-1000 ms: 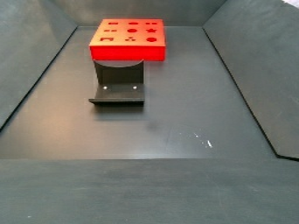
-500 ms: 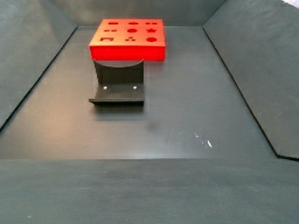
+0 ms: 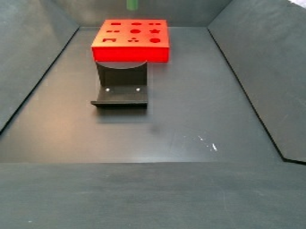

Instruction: Insert the round object.

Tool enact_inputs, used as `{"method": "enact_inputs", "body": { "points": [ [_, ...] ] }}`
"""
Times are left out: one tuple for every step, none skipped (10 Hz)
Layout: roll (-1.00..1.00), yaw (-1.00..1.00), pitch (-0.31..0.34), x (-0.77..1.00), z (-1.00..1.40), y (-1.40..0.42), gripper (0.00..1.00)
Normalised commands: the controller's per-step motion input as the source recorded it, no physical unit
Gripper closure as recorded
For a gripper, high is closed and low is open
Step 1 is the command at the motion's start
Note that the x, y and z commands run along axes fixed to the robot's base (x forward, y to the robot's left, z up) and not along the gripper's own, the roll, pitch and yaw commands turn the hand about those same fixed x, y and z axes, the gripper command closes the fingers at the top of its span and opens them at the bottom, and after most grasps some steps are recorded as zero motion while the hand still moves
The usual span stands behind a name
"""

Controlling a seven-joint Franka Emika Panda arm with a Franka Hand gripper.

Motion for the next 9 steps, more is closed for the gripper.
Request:
{"method": "enact_inputs", "body": {
  "points": [
    [0.38, -0.13, 0.310, 0.45, -0.24, -0.15, 1.00],
    [0.32, -0.07, 0.319, 0.33, -0.13, -0.16, 1.00],
    [0.18, -0.03, 0.214, 0.11, -0.11, -0.13, 1.00],
    [0.10, -0.08, 0.173, 0.00, -0.33, -0.02, 1.00],
    [0.04, -0.07, 0.197, -0.07, -0.41, 0.00, 1.00],
    [0.03, -0.02, 0.197, 0.09, -0.26, 0.00, 1.00],
    [0.06, -0.05, 0.159, 0.15, -0.21, 0.03, 1.00],
    [0.04, -0.08, 0.121, 0.06, -0.17, 0.07, 1.00],
    [0.05, -0.07, 0.116, 0.16, -0.14, 0.08, 1.00]
  ]
}}
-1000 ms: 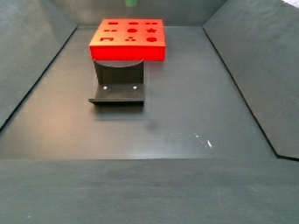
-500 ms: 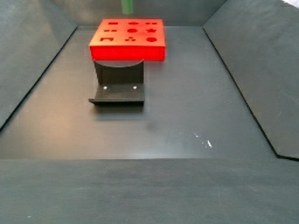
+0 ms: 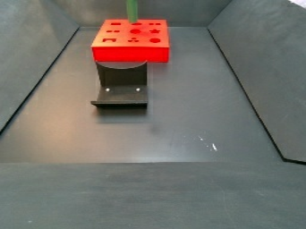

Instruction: Insert the round object.

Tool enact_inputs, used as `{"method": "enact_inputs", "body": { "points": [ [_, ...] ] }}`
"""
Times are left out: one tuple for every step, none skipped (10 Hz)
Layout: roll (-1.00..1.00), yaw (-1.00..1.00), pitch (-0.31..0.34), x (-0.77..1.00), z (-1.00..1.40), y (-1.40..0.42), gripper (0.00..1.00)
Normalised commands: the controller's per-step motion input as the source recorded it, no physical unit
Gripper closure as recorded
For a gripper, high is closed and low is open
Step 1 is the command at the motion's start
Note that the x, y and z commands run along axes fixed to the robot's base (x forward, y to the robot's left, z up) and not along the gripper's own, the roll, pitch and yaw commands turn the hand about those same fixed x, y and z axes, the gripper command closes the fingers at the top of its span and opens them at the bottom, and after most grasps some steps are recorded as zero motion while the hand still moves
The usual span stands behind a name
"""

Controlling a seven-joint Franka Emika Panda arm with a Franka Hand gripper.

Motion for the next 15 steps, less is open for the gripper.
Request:
{"method": "enact_inputs", "body": {
  "points": [
    [0.09, -0.07, 0.106, 0.12, -0.19, 0.12, 1.00],
    [0.08, -0.04, 0.054, 0.00, -0.21, 0.00, 1.00],
    [0.01, -0.01, 0.060, 0.00, -0.21, 0.00, 1.00],
    [0.01, -0.02, 0.060, 0.00, -0.24, 0.00, 1.00],
    [0.02, -0.05, 0.051, 0.00, -0.29, 0.00, 1.00],
    [0.01, -0.01, 0.057, 0.00, -0.23, 0.00, 1.00],
    [0.01, 0.00, 0.056, 0.00, -0.24, 0.00, 1.00],
    [0.03, 0.00, 0.051, 0.00, -0.29, 0.00, 1.00],
    [0.04, 0.00, 0.056, 0.00, -0.31, -0.01, 1.00],
    [0.03, 0.00, 0.047, 0.00, -0.35, 0.00, 1.00],
    [0.01, 0.00, 0.034, 0.00, -0.48, -0.01, 1.00],
    [-0.02, -0.02, 0.023, 0.08, -0.64, 0.00, 1.00],
    [-0.07, -0.04, 0.000, 0.13, -0.74, 0.00, 1.00],
    [-0.09, -0.05, 0.000, 0.11, -0.83, 0.00, 1.00],
    [-0.09, -0.04, 0.000, 0.12, -0.81, 0.00, 1.00]
  ]
}}
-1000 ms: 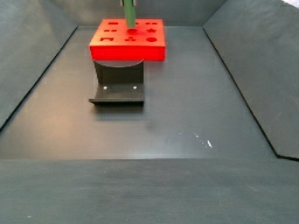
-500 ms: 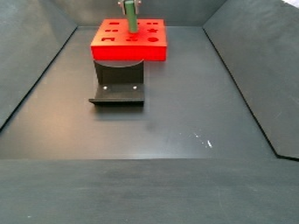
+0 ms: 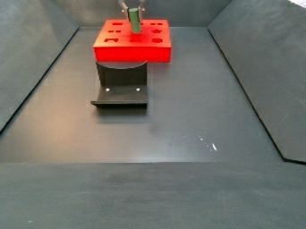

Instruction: Insert the round object.

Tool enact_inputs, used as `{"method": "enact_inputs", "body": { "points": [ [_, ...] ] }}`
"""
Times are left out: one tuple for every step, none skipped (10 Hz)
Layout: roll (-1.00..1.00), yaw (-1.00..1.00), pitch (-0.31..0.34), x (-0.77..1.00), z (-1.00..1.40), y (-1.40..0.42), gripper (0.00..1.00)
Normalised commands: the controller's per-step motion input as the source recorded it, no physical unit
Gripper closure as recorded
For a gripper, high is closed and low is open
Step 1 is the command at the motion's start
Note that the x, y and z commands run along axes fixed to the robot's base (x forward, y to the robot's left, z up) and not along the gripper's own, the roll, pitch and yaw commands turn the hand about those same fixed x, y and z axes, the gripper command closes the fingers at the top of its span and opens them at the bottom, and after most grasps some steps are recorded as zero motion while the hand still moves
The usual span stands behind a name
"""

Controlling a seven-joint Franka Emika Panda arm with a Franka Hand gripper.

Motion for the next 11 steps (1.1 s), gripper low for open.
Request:
{"method": "enact_inputs", "body": {
  "points": [
    [-0.02, 0.00, 0.047, 0.01, -0.51, 0.00, 1.00],
    [0.00, 0.00, 0.043, 0.00, -0.04, 0.00, 1.00],
    [0.00, 0.00, 0.000, 0.00, -0.03, 0.00, 1.00],
    [-0.11, -0.01, -0.090, 0.00, -0.71, 0.00, 1.00],
    [-0.16, -0.06, -0.134, -0.01, -0.75, 0.00, 1.00],
    [-0.17, -0.04, -0.149, -0.10, -0.71, 0.00, 1.00],
    [-0.24, -0.05, -0.170, -0.14, -0.57, 0.00, 1.00],
    [-0.25, -0.15, -0.353, -0.19, -0.33, 0.00, 1.00],
    [-0.31, -0.08, -0.297, -0.17, -0.21, 0.09, 1.00],
    [-0.31, -0.11, -0.313, -0.17, -0.23, 0.11, 1.00],
    [-0.03, -0.01, -0.411, -0.14, -0.40, 0.07, 1.00]
  ]
}}
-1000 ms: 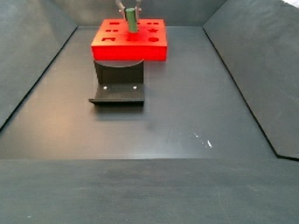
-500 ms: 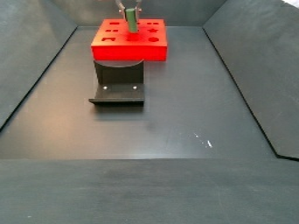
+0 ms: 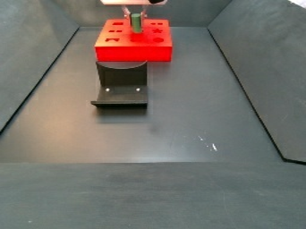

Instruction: Insert the round object.

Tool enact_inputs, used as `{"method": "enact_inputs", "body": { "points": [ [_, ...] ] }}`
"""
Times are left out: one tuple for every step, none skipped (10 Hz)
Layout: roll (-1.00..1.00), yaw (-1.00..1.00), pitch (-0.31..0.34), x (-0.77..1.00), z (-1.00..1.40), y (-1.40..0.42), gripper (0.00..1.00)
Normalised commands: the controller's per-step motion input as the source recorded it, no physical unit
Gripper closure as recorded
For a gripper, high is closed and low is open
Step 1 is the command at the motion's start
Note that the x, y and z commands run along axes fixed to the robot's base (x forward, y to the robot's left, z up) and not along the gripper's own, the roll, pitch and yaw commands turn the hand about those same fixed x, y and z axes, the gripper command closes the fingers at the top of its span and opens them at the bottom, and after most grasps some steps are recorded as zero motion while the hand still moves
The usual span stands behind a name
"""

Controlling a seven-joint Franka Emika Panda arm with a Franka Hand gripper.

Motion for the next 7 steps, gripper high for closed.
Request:
{"method": "enact_inputs", "body": {
  "points": [
    [0.05, 0.00, -0.136, -0.09, -0.10, 0.00, 1.00],
    [0.00, 0.00, -0.011, -0.04, 0.00, 0.00, 1.00],
    [0.03, 0.00, 0.000, 0.00, -0.01, -0.01, 1.00],
    [0.05, 0.00, 0.000, 0.00, -0.05, -0.06, 1.00],
    [0.04, 0.00, 0.000, 0.00, 0.00, -0.08, 1.00],
    [0.02, 0.00, 0.000, 0.00, 0.00, -0.07, 1.00],
    [0.00, 0.00, 0.000, 0.00, -0.03, -0.01, 1.00]
  ]
}}
